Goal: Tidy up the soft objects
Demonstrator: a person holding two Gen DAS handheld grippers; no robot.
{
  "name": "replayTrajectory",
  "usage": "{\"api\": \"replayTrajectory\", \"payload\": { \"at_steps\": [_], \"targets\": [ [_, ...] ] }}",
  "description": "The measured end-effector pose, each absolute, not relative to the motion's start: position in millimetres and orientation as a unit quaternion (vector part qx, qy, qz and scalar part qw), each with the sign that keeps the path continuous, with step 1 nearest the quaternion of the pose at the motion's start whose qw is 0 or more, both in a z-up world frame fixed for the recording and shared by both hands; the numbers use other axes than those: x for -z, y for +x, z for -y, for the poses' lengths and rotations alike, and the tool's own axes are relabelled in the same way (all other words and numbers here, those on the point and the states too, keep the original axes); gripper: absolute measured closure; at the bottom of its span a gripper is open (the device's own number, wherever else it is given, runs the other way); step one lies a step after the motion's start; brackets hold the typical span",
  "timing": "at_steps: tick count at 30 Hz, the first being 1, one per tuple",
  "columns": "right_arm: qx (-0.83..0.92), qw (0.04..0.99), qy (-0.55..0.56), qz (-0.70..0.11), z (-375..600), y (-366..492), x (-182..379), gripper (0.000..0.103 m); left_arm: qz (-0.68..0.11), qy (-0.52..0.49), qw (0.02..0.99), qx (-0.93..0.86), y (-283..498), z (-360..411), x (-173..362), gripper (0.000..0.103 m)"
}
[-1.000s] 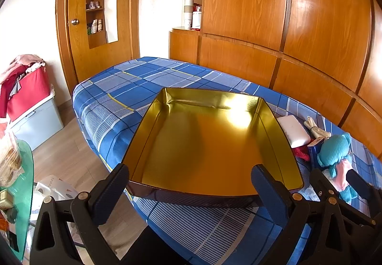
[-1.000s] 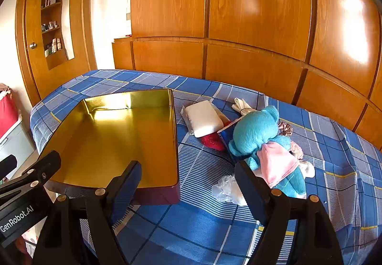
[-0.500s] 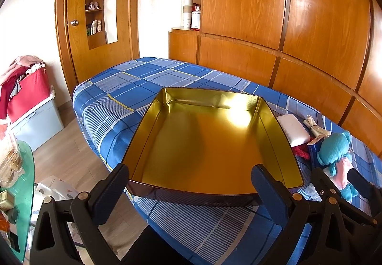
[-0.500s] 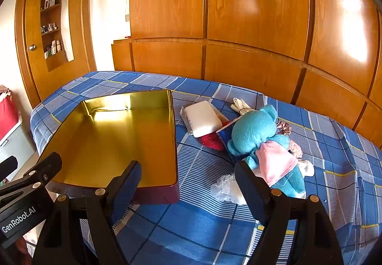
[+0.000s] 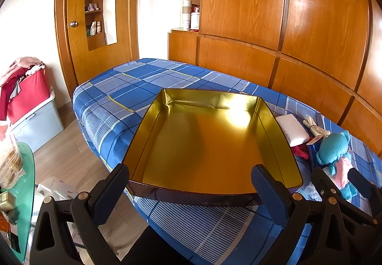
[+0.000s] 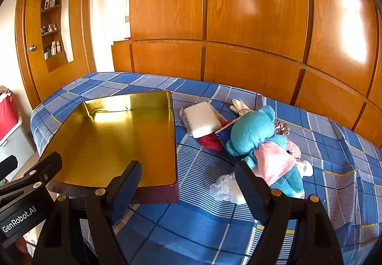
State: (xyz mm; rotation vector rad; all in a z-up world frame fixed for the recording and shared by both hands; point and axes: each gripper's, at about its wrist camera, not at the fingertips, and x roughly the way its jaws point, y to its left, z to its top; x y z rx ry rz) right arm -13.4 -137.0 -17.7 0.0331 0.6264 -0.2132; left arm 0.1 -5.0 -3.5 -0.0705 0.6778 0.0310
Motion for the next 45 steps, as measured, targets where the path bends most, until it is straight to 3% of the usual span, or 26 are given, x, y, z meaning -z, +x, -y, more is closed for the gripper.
{"api": "replayTrajectory", "payload": {
  "at_steps": [31,36,45],
  "targets": [
    [0.106,0.946,0.019,-0.306,139,-16,18,0.021,-0.332,-0.022,0.943,-0.004,0,15,2,0.001],
    [0.104,0.947,0.032,-0.303,154,-18,15,0.021,-0.348,-0.027,0.928,0.130,9,33,1,0.001],
    [0.179,0.929,0.103,-0.307,271,-32,-7,0.021,-0.373,0.030,0.879,0.296,21,103,-7,0.000]
  ]
}}
